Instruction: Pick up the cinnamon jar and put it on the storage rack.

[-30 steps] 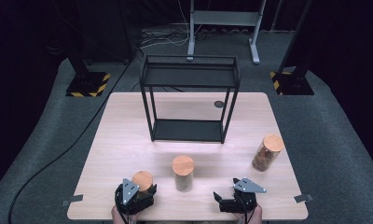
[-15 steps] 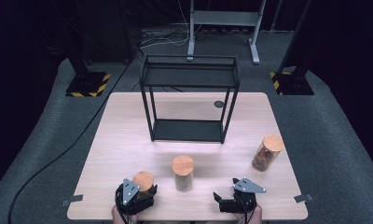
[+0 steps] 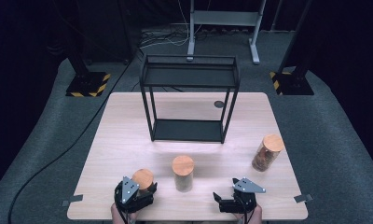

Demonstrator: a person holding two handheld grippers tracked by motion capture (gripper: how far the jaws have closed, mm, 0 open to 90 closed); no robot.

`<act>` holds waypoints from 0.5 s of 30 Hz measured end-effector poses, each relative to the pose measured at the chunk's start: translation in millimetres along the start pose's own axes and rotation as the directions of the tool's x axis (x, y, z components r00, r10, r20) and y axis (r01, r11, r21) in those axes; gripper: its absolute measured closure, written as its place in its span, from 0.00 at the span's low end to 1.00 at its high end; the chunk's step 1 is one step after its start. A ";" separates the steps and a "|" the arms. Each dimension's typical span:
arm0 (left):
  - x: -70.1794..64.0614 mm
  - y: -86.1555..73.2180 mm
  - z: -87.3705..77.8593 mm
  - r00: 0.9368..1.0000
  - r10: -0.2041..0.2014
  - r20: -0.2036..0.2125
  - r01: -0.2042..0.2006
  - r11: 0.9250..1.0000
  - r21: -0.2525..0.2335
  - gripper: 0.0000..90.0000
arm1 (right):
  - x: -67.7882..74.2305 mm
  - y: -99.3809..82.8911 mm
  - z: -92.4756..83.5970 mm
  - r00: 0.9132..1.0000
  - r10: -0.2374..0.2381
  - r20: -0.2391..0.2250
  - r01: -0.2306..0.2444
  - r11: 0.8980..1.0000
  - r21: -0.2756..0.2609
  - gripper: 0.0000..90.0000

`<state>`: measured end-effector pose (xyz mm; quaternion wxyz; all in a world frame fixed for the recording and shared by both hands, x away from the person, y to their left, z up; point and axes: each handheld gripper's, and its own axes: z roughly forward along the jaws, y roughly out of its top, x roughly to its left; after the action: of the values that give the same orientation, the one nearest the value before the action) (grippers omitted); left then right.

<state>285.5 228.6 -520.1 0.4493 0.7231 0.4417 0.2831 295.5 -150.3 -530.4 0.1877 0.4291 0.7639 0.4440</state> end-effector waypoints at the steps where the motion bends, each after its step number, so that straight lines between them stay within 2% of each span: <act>1: 0.5 0.4 0.2 1.000 -0.002 -0.001 0.002 1.000 -0.001 0.28 | 0.1 0.0 0.1 1.000 -0.001 0.000 0.001 1.000 0.001 0.03; 8: 2.8 3.2 1.7 1.000 -0.003 -0.006 0.003 1.000 -0.009 0.28 | 0.5 0.1 0.4 1.000 -0.005 0.001 0.005 1.000 0.003 0.03; 15: 2.8 6.8 2.8 1.000 0.014 -0.003 -0.015 1.000 -0.011 0.28 | 0.1 0.4 0.8 1.000 -0.003 -0.004 0.003 1.000 0.009 0.03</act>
<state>291.6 228.6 -515.1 0.4505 0.7235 0.4356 0.2897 296.2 -149.7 -530.5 0.1848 0.4280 0.7669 0.4410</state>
